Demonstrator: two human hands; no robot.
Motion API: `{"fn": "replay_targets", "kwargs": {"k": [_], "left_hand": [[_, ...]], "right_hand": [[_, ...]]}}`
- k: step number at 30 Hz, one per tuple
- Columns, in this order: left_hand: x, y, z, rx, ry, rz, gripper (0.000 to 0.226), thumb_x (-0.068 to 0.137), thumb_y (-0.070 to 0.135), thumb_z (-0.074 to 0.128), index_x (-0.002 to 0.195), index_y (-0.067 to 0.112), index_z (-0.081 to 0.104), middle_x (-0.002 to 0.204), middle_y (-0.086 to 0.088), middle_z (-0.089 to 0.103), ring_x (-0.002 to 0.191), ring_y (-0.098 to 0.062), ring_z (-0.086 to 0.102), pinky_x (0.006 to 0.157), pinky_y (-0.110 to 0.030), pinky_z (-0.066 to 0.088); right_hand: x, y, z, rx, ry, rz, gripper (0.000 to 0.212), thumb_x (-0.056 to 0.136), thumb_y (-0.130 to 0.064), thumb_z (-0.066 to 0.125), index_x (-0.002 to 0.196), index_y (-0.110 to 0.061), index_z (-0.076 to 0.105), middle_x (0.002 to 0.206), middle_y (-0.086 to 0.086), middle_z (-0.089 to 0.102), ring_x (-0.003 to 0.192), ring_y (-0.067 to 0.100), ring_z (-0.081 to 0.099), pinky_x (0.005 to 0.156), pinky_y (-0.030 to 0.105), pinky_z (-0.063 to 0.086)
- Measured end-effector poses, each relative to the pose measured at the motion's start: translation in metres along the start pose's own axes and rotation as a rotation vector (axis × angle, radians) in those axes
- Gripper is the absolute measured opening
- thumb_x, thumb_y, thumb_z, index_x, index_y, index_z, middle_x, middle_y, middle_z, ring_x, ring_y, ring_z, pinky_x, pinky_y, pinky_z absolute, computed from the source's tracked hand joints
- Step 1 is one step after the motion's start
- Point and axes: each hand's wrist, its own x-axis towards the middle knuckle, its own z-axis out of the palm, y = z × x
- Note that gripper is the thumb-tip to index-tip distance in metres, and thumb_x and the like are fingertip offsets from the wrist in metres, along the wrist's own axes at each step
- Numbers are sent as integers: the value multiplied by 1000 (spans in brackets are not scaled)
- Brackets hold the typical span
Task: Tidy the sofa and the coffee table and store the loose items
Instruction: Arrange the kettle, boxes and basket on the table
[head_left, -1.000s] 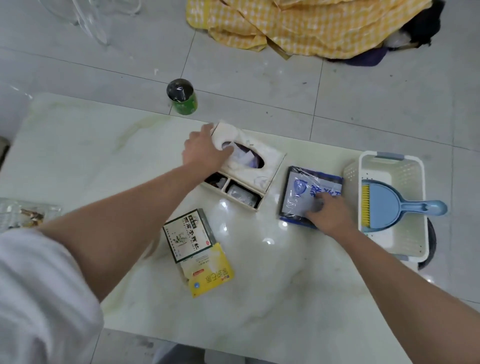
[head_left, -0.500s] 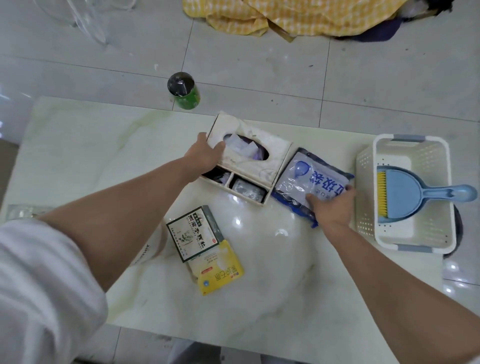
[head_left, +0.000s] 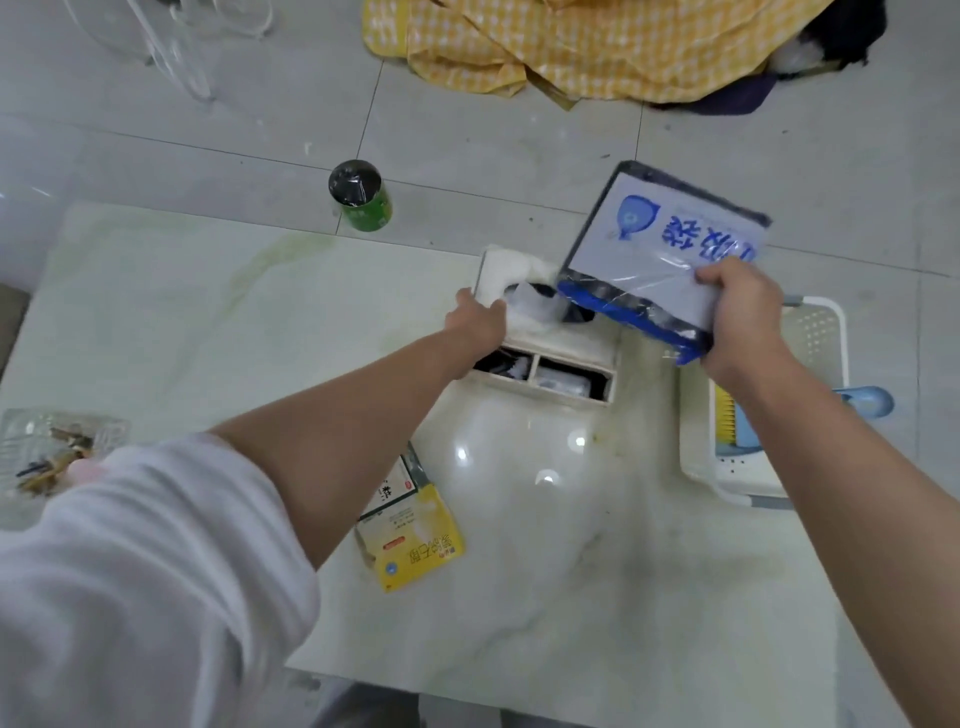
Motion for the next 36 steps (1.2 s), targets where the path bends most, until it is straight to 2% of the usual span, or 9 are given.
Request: {"fn": "replay_targets", "kwargs": {"k": [5,9,13,17,20,24,28,31,36], "left_hand": [[-17,14,14,26,-163,51,59,102,46,21,144,10,41,145,-12,45,116,-29,46,100,-39,37],[-24,-25,-30,135,-35,172,52,101,48,29,134,17,53,130,-6,56,109,-24,53,83,-30,37],[-38,-83,-76,221,56,173,44,97,46,48,136,26,53,136,-6,53,122,-23,53,95,-28,40],[-59,-129,-81,343,100,119,47,93,42,53,138,30,49,138,-7,50,122,-27,51,101,-41,44],[-82,-163,-74,284,215,222,41,94,37,52,135,31,52,139,-2,51,124,-24,48,104,-35,39],[-109,-215,-73,190,137,400,40,95,28,58,134,30,55,146,12,44,141,-8,31,106,-14,19],[-106,-243,-94,191,26,435,41,98,17,53,139,21,53,155,10,35,147,-4,21,115,-17,15],[-99,-245,-106,319,-64,513,43,100,9,45,143,14,49,158,2,32,148,-13,22,119,-24,17],[-120,-267,-128,341,54,642,35,98,19,50,131,23,60,143,7,52,133,-12,43,110,-24,32]], "right_hand": [[-8,46,4,-589,-24,-118,35,84,-13,62,118,-11,57,108,5,64,87,19,59,63,25,44],[-20,55,-4,-792,124,-310,55,85,-15,60,139,-10,48,131,14,54,112,25,55,88,26,41],[-64,66,22,-820,37,-722,34,85,-25,55,118,-24,55,101,-2,56,92,14,50,80,26,41],[-110,114,76,-944,-451,-459,18,86,-38,66,99,-29,58,78,-9,62,73,7,60,69,32,49],[-134,157,95,-1164,-625,-79,56,80,-60,68,121,-24,57,110,-1,66,101,20,64,77,30,48],[-170,199,94,-1100,-557,401,96,69,-77,66,146,-28,35,141,10,43,118,32,53,77,45,60],[-197,221,112,-935,-543,426,93,66,-74,72,141,-32,37,138,10,39,113,28,55,70,43,63],[-207,233,134,-966,-600,294,76,72,-60,78,131,-28,43,122,8,45,111,26,58,84,44,59],[-202,241,156,-963,-593,152,61,81,-56,71,126,-23,46,115,7,61,106,26,61,90,49,55]]}}
